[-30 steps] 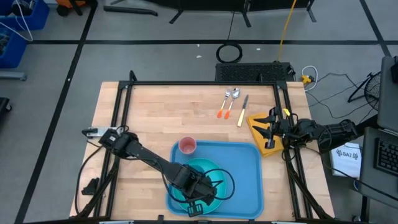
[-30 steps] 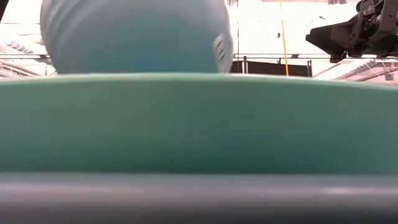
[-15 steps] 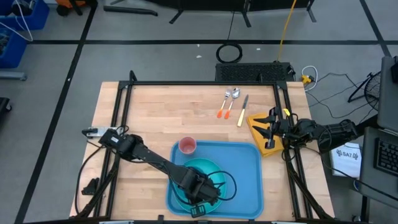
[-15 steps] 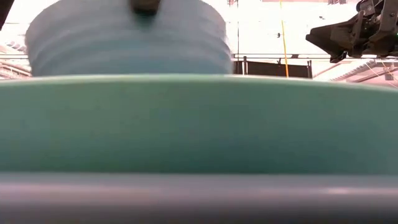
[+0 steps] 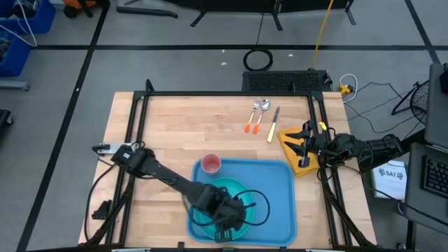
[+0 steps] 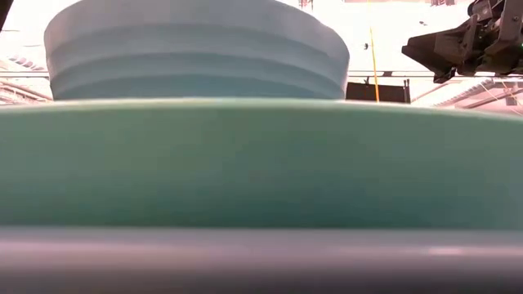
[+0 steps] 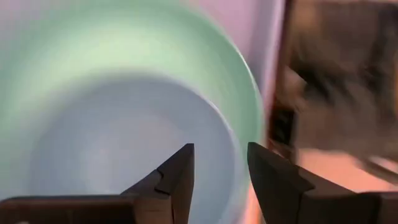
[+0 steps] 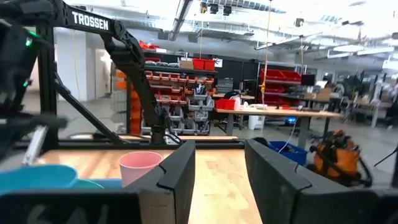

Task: Set up tray
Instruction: Put the yellow napkin on the blue tray

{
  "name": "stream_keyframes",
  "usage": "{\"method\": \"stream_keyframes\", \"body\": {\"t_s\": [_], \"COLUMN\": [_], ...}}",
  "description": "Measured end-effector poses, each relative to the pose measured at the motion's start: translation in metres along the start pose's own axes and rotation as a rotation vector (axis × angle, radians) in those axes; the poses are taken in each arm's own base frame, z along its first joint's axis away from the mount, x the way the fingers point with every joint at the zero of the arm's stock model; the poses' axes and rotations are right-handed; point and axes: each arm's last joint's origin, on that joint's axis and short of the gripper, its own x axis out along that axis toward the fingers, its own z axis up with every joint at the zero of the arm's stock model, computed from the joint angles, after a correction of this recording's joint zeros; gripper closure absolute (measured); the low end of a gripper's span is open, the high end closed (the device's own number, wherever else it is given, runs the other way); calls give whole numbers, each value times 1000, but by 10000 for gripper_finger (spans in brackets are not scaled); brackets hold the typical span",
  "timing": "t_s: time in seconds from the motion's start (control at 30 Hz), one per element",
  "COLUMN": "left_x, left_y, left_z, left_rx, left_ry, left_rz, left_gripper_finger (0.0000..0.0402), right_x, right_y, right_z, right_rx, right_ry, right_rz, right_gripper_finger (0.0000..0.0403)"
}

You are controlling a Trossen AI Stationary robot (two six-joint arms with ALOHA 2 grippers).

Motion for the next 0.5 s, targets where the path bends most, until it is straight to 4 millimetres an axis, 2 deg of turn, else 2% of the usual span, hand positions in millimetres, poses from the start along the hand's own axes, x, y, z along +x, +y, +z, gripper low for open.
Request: {"method": "stream_keyframes", "body": {"t_s": [0.2,0.33,0.4,0.5], "left_x": [-55,-85,-95,-109], "left_y": [-25,-35,-26,5], "left_z": [-21,-48,-62,-86], "left_rx": [181,224,165,26], "left_ry": [-378,-553,-647,-754], "left_rz": [388,675,840,959], "left_gripper_finger": [248,249,249,249], "right_x": [0,0,0,0], "right_y": [0,0,0,0], "right_z": [0,1,2,2], "right_rx": [53,57,56,55], "right_ry": [0,-14,-21,-22], "right_rz": [-2,-4,-4,-5], "right_gripper_finger": [273,273,273,273]}}
